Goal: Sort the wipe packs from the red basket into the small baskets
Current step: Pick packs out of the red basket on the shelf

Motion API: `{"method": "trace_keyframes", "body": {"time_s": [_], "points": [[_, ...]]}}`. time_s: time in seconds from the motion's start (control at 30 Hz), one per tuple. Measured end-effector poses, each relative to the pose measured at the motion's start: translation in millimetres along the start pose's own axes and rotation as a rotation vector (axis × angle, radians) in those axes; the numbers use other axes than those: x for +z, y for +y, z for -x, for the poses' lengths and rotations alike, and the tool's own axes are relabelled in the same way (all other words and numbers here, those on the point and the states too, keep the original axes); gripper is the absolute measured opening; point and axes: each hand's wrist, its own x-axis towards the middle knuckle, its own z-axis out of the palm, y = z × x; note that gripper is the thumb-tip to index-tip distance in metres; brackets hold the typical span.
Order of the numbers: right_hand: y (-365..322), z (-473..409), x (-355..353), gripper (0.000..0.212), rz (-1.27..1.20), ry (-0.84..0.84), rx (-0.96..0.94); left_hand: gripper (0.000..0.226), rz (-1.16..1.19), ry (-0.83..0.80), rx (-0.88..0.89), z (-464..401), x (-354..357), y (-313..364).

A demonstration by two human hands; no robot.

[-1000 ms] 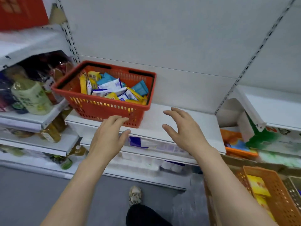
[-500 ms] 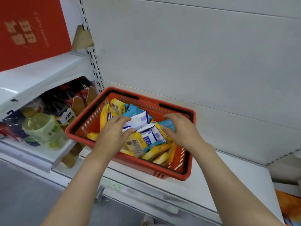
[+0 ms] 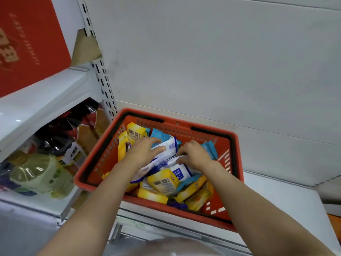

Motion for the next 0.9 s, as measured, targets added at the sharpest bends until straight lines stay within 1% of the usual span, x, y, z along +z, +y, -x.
{"method": "trace_keyframes", "body": {"time_s": [0.07,0.13,0.17,0.23,0.33,0.4,0.47,0.5,0.57,0.63,0.67,0.77,0.9], "points": [[4,5,-7,0.014,-0.12,0.114,0.034,0.046,0.015,0.008,-0.002,-8,-3,-2],[9,12,-17,0.013,-0.239,0.235,0.103,0.04,-0.005,0.019,-0.015,-16,-5,-2],[12,17,-21,0.013,-0.277,0.264,0.154,0.038,-0.03,0.012,-0.03,-19,-4,-2],[17,26,-24,0.015,-0.295,0.276,0.264,0.039,-0.076,-0.008,-0.071,-23,0,-3],[17,36,-23,0.021,-0.315,0.291,0.368,0.041,-0.194,0.003,-0.102,-26,10,-2],[13,42,-22,0.025,-0.417,0.3,0.433,0.037,-0.278,0.012,-0.113,-27,16,0],[9,48,-21,0.026,-0.548,0.321,0.482,0.027,-0.296,0.002,-0.12,-26,19,1],[7,52,-22,0.025,-0.602,0.336,0.498,0.022,-0.249,0.019,-0.118,-26,18,2],[1,59,-23,0.024,-0.725,0.391,0.523,0.015,-0.025,0.111,-0.102,-25,11,3],[-8,64,-27,0.023,-0.894,0.449,0.524,0.021,0.223,0.204,-0.07,-21,3,9],[-15,65,-29,0.023,-0.966,0.46,0.516,0.022,0.327,0.224,-0.067,-18,0,14],[-46,64,-34,0.022,-1.084,0.444,0.466,0.021,0.55,0.21,-0.061,-8,-5,27],[-85,61,-32,0.034,-1.212,0.37,0.349,0.017,0.775,0.144,0.012,6,-6,35]]}}
